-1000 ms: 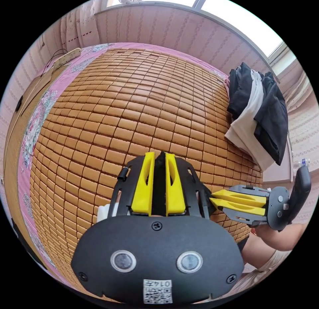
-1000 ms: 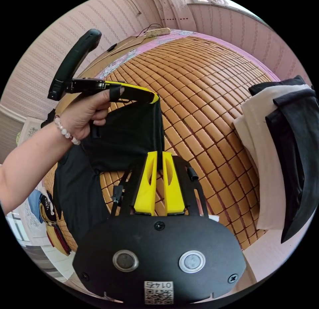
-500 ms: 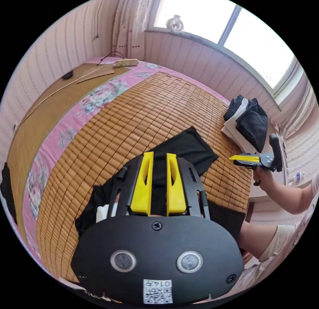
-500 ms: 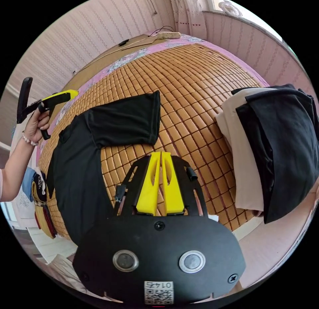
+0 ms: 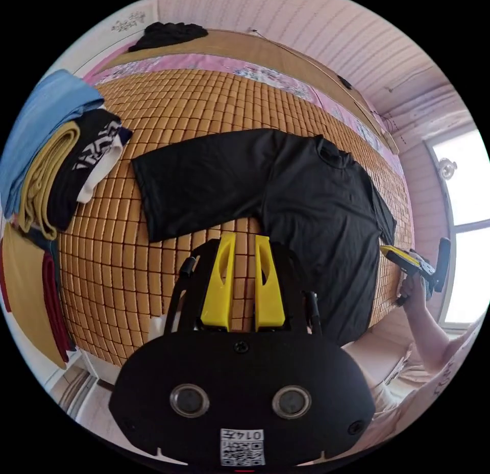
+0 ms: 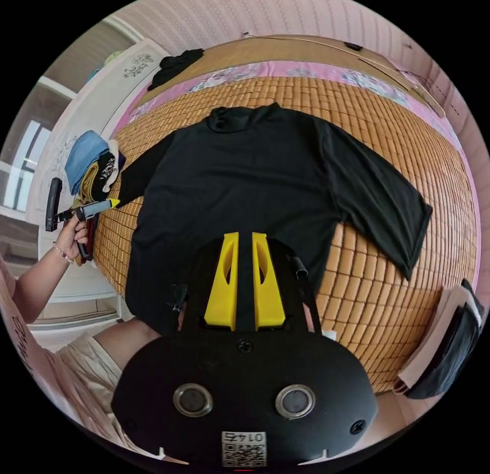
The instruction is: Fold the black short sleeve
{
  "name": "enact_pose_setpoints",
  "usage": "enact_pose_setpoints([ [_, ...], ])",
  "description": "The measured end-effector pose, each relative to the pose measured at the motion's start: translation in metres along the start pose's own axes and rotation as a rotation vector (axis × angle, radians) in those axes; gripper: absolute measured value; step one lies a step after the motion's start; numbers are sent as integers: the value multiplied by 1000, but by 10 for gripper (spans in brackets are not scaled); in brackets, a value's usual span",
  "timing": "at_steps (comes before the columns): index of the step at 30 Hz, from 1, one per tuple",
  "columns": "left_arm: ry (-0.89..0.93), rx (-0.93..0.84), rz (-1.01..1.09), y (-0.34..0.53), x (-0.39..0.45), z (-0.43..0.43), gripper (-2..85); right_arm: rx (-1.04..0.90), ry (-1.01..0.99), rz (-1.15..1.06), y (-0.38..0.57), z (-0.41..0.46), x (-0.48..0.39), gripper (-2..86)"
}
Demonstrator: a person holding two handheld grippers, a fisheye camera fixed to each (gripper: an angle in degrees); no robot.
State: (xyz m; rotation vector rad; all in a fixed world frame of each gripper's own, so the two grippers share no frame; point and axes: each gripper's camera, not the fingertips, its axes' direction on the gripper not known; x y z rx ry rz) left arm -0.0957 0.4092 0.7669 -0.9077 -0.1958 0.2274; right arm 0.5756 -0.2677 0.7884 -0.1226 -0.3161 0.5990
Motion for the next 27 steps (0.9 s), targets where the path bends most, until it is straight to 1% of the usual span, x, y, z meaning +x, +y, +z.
enact_pose_setpoints([
  [5, 55, 106, -159, 31, -79, -24, 68, 10, -54, -243, -90, 26, -103, 50],
  [7, 75, 159, -226, 42, -111, -32, 69, 5, -79, -364, -131, 45, -165, 52],
  [11, 75, 213, -279, 54, -148, -42, 71, 1, -94, -508, -180, 75, -256, 57],
  [13, 76, 230, -299, 61, -168, -48, 73, -29, -106, -563, -204, 97, -311, 80],
  [14, 78, 234, -302, 63, -172, -49, 74, -40, -108, -586, -208, 103, -325, 84],
  [15, 76, 239, -301, 66, -177, -50, 75, -65, -101, -642, -216, 115, -352, 92],
  [17, 48, 234, -305, 70, -182, -49, 76, -105, -70, -719, -225, 136, -389, 103],
  [19, 31, 257, -351, 78, -191, -50, 74, -189, -21, -812, -234, 165, -432, 119],
  [21, 60, 263, -379, 81, -199, -50, 71, -182, 39, -840, -240, 179, -454, 121],
  [24, 92, 236, -382, 83, -208, -43, 52, -225, 105, -811, -251, 205, -472, 108],
  [25, 95, 241, -374, 85, -210, -43, 41, -246, 145, -768, -256, 215, -473, 70],
  [27, 91, 238, -357, 86, -212, -45, 26, -162, 173, -707, -260, 212, -470, 23],
])
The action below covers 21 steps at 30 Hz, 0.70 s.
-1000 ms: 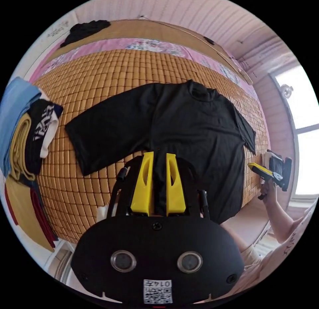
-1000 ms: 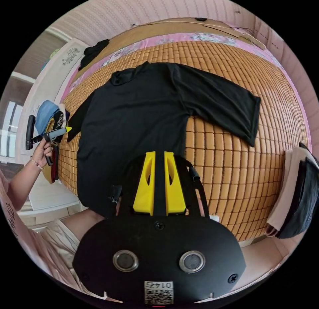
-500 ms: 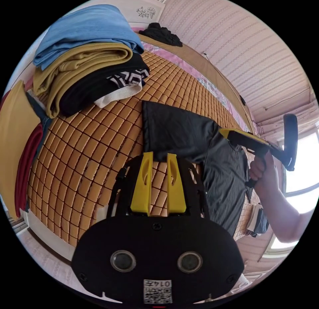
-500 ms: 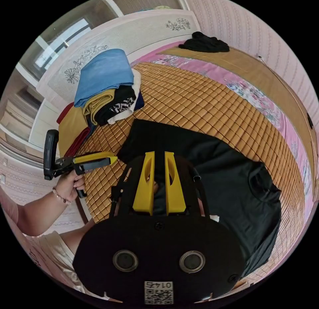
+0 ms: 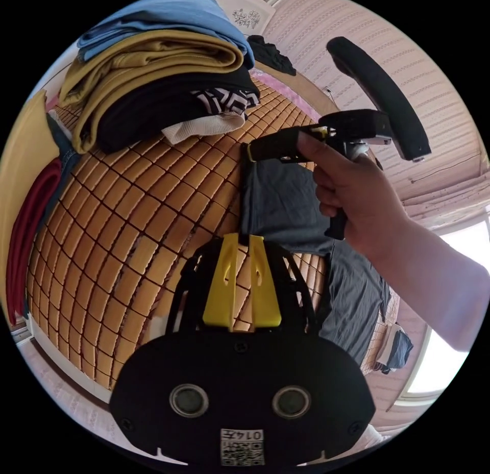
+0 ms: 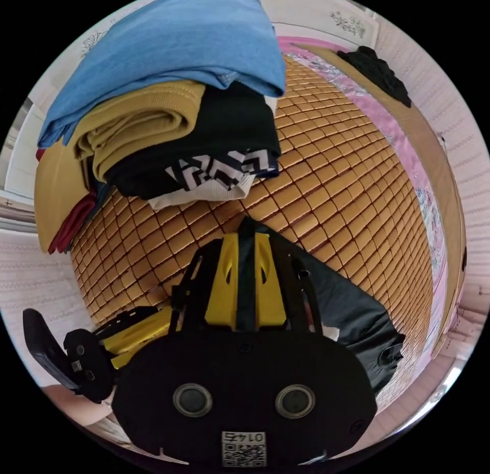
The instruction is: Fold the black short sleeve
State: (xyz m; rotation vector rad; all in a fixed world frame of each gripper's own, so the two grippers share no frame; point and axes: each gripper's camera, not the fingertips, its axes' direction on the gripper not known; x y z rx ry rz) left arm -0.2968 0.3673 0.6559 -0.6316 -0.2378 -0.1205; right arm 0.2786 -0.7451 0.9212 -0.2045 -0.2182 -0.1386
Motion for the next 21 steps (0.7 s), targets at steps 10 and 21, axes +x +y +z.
enact_pose_setpoints([
  [10, 181, 81, 138, -6, 35, -39, -9, 265, -383, 368, 76, -68, 118, -7],
  [21, 464, -171, 812, 83, 238, -22, 53, 180, -91, 736, 339, -130, 194, 22],
])
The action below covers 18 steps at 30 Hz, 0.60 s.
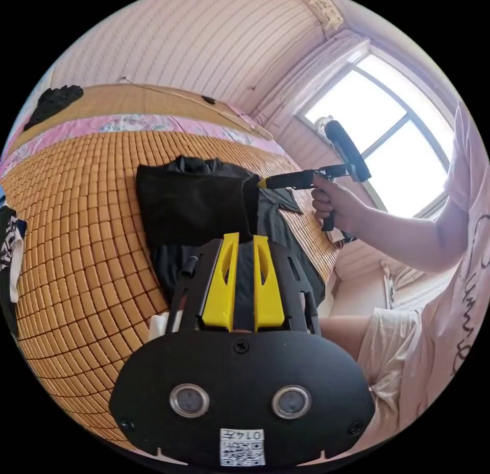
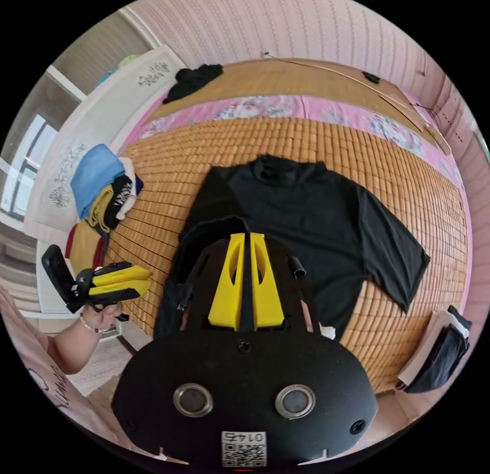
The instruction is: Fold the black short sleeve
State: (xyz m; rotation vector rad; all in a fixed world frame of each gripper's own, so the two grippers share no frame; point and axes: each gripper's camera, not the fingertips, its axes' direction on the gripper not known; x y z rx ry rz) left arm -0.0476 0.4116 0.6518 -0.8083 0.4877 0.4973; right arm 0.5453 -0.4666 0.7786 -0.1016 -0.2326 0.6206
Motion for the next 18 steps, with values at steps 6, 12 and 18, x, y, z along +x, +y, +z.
enact_pose_setpoints([
  [6, -112, -168, -38, 8, -4, 44, 51, -150, 22, -32, 7, 39, 26, 57],
  [12, -339, -194, -42, -15, -34, 60, 48, -14, -86, -282, -76, 57, -31, 62],
  [18, -399, -181, -46, -44, -51, 95, 46, -74, -22, -406, -150, 106, -70, 51],
])
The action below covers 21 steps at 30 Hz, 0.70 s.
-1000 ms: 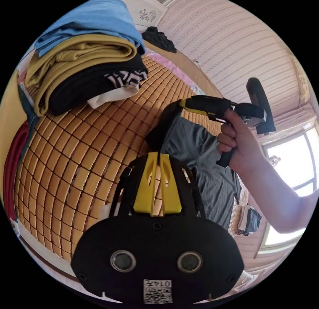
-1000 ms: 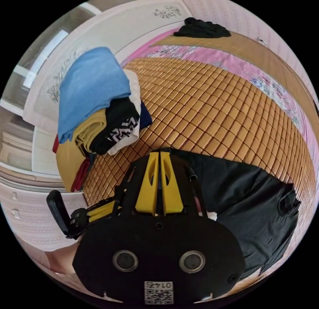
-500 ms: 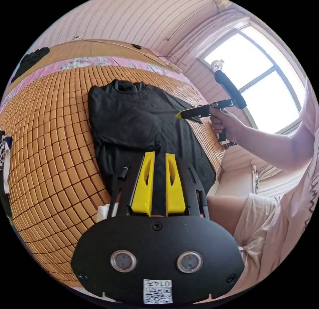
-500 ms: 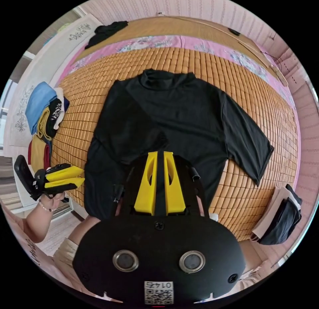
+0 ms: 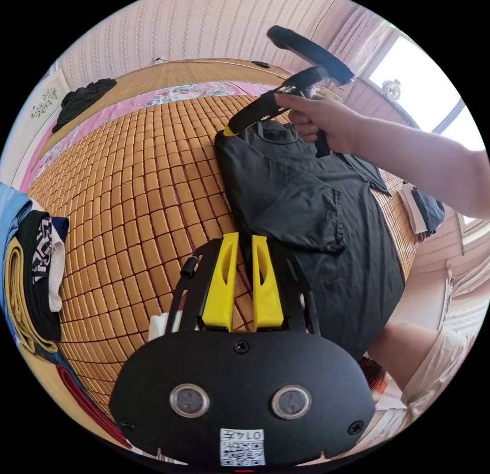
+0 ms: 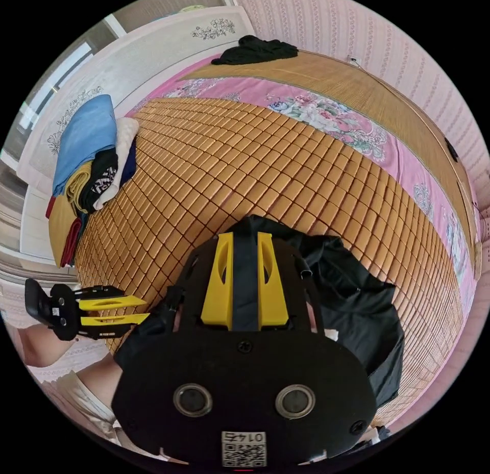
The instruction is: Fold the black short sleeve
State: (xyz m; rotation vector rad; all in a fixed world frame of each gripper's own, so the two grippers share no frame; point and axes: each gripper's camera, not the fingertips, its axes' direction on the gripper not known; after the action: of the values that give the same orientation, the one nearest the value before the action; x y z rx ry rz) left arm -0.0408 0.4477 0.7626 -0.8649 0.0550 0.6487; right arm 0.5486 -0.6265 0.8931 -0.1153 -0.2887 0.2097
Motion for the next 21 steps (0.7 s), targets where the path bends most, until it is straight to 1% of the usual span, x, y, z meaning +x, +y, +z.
enact_pose_setpoints([
  [1, -24, 9, 19, -5, 3, 5, 43, -71, 16, -13, -10, 12, -1, 23],
  [3, -54, 7, 33, -13, 6, 14, 40, -122, 77, -50, -18, 18, -6, 1],
  [6, 5, -25, 57, -25, 7, 31, 43, -97, 76, -124, -21, 9, -14, -7],
  [12, 49, -24, 102, -40, 16, 34, 47, -150, 41, -130, -15, 11, -4, -8],
  [15, 9, -89, 131, -45, 26, 59, 35, -145, 39, -122, -5, 10, -1, 0],
  [16, -18, -117, 101, -46, 24, 71, 27, -122, 37, -136, 1, 7, 0, 7],
  [17, -2, -105, 80, -47, 21, 73, 23, -111, 35, -146, 4, 5, 1, 11],
  [19, 81, -89, -60, -48, 4, 78, 24, -109, 37, -156, 14, 2, 7, 54],
  [21, 101, -75, -146, -43, -6, 79, 36, -84, 43, -152, 24, -7, 16, 102],
])
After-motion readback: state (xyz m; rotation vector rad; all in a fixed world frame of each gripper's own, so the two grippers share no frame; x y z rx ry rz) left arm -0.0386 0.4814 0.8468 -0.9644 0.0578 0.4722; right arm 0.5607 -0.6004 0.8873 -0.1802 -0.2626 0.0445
